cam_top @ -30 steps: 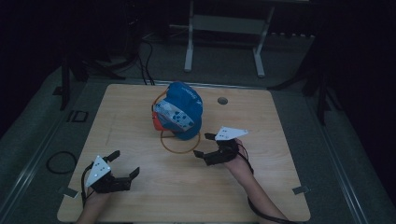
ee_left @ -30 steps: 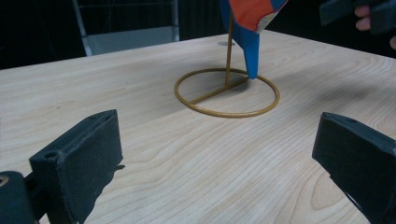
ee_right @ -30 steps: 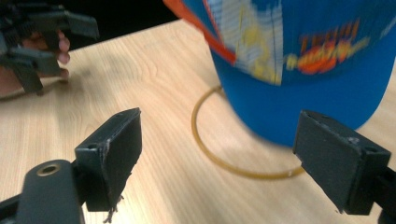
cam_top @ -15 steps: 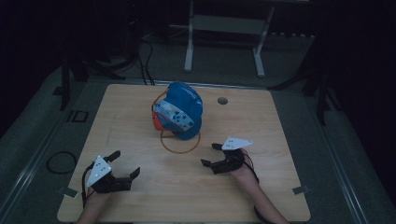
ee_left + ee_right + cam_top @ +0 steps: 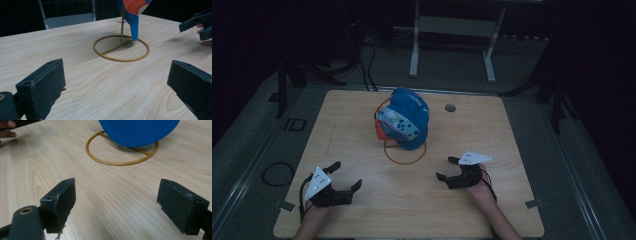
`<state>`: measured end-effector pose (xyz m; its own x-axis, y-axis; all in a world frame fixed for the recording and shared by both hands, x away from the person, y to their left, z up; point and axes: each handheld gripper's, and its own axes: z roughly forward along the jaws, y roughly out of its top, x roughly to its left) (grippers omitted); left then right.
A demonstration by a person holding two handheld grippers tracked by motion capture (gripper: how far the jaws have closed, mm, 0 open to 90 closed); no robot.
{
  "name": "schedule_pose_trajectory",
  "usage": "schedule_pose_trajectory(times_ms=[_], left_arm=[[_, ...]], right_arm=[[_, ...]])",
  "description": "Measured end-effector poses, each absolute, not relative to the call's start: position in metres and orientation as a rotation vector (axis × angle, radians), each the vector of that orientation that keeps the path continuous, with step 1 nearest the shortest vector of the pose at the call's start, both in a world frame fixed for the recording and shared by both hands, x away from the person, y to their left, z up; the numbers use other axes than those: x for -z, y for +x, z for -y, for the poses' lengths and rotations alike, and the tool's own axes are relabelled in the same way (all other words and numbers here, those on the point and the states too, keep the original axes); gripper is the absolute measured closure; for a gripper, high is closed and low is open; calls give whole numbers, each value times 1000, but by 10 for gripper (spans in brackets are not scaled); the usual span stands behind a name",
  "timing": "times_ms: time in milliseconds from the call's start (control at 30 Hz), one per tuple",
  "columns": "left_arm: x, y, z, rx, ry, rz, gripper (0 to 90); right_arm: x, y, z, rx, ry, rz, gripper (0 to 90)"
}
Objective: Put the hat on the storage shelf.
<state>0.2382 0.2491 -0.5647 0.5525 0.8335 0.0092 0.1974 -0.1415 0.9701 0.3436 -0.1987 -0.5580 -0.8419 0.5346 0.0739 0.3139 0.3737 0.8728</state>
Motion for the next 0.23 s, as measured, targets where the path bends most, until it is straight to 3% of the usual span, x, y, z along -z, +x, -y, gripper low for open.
schedule_pose_trajectory(times_ms=[233], left_arm=[[564, 238, -249, -695, 1651, -878, 19]], right_arm=[[561, 344, 200, -1441, 765, -2408, 154]])
